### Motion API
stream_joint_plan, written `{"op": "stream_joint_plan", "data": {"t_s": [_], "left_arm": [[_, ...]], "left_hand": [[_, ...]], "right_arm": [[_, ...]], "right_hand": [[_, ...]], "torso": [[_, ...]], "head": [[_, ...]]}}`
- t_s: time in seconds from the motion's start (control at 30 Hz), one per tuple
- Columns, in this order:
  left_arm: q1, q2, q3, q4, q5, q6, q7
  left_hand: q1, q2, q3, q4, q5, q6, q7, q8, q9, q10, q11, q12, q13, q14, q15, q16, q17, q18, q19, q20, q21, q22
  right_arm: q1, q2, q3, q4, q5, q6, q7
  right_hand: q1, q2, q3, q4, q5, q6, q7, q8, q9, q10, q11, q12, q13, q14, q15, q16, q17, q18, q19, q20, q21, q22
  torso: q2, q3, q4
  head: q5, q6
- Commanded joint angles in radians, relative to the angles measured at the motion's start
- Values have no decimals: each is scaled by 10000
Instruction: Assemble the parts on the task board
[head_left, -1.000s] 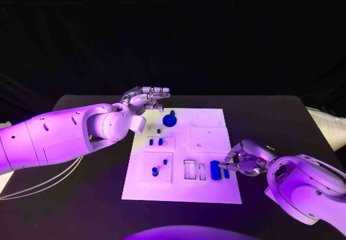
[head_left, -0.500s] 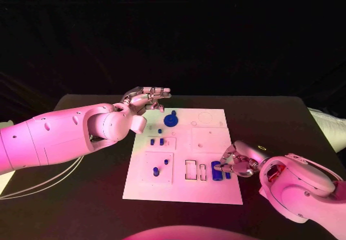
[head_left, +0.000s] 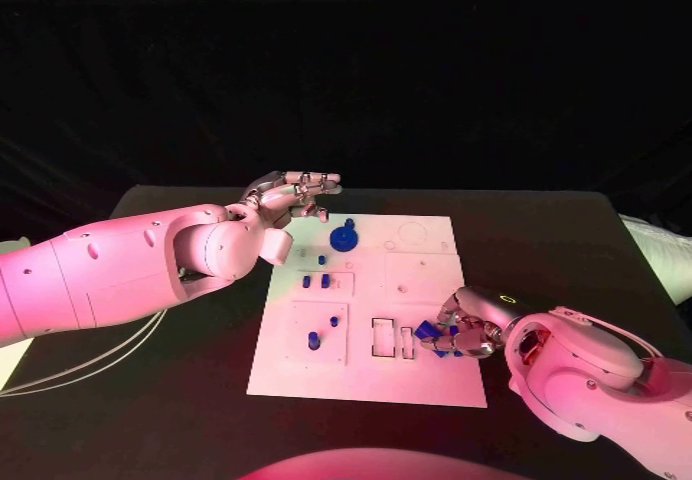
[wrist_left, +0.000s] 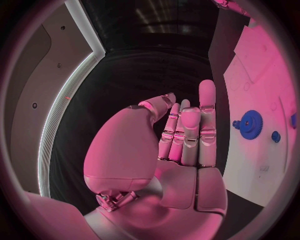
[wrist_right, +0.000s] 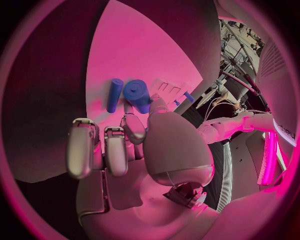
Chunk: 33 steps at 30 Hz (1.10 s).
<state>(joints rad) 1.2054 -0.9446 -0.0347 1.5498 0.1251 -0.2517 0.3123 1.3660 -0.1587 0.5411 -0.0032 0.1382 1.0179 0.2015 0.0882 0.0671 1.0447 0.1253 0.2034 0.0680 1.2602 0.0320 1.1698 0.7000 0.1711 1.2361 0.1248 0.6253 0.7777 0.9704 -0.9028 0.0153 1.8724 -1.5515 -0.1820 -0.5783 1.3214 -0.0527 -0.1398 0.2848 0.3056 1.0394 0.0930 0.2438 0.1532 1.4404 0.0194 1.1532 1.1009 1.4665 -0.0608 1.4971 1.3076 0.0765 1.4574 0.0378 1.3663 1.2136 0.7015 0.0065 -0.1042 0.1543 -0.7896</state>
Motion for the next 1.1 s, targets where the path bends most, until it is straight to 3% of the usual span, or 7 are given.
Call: {"op": "stream_joint_plan", "data": {"t_s": [0.03,0.37,0.57,0.83,0.9,0.97,1.1], "left_arm": [[8,-2,6,25,-38,220,35],[8,-24,5,17,-38,214,13],[8,-21,4,16,-38,221,3],[8,-21,1,15,-38,227,-7],[8,-16,0,15,-38,237,-11],[8,-12,0,15,-38,267,-26],[8,-9,-1,17,-38,305,-44]], "left_hand": [[-126,-18,-74,6,10,-63,-43,45,15,-98,7,56,5,-57,3,50,-18,108,-58,12,-5,-18],[-152,-24,-111,17,8,-78,-40,48,12,-120,8,73,4,-60,5,58,-29,110,-59,16,-13,-27],[-158,-25,-122,20,8,-84,-39,49,12,-128,8,79,4,-61,6,61,-32,111,-59,18,-16,-30],[-146,-18,-127,12,12,-90,-43,52,11,-137,5,88,4,-62,4,67,-33,112,-58,18,-19,-34],[-146,-18,-127,12,12,-90,-43,52,11,-137,5,88,4,-62,4,67,-33,112,-58,18,-19,-34],[-140,-15,-128,8,14,-92,-44,53,11,-141,4,92,4,-64,3,66,-40,113,-58,18,-20,-35],[-104,-11,-132,-20,20,-100,-47,60,11,-158,1,110,4,-71,-1,71,-55,117,-56,16,-25,-41]], "right_arm": [[-53,106,-19,-153,-224,464,-94],[-210,311,-26,-362,-413,721,-133],[-238,275,-26,-277,-355,6,-169],[-187,21,88,327,855,-1688,-78],[-148,10,113,432,1030,-1859,-69],[-117,28,130,505,1216,-1934,-73],[-95,144,145,526,1532,-1893,-79]], "right_hand": [[39,54,-78,5,-83,-67,1,42,8,41,-94,1238,2003,791,-13,24,1285,-56,13,15,37,-1],[387,119,-124,-165,-225,30,-35,198,169,7,-122,1206,2052,802,-31,70,1383,-73,21,11,90,105],[1240,704,416,-596,-759,323,-206,488,445,93,-274,1322,2223,833,-151,159,1549,-106,85,-86,205,299],[648,903,524,-93,392,317,-282,598,732,209,-341,1418,2396,857,-213,226,1673,-128,137,-159,285,420],[569,861,520,-31,616,301,-284,605,776,232,-344,1454,2443,864,-217,244,1707,-132,143,-166,296,438],[322,732,441,25,1367,285,-286,620,866,270,-344,1510,2521,877,-213,279,1770,-142,163,-173,330,494],[250,614,377,-7,1861,264,-293,632,953,283,-355,1515,2557,883,-226,298,1804,-149,178,-177,356,539]], "torso": [[2,2,40],[-20,-10,53],[-22,-8,64],[-29,-20,99],[-30,-18,109],[-25,-16,121],[-18,-17,120]], "head": [[30,-24],[72,-89],[67,-75],[-5,-47],[-16,-40],[-31,-29],[-31,0]]}}
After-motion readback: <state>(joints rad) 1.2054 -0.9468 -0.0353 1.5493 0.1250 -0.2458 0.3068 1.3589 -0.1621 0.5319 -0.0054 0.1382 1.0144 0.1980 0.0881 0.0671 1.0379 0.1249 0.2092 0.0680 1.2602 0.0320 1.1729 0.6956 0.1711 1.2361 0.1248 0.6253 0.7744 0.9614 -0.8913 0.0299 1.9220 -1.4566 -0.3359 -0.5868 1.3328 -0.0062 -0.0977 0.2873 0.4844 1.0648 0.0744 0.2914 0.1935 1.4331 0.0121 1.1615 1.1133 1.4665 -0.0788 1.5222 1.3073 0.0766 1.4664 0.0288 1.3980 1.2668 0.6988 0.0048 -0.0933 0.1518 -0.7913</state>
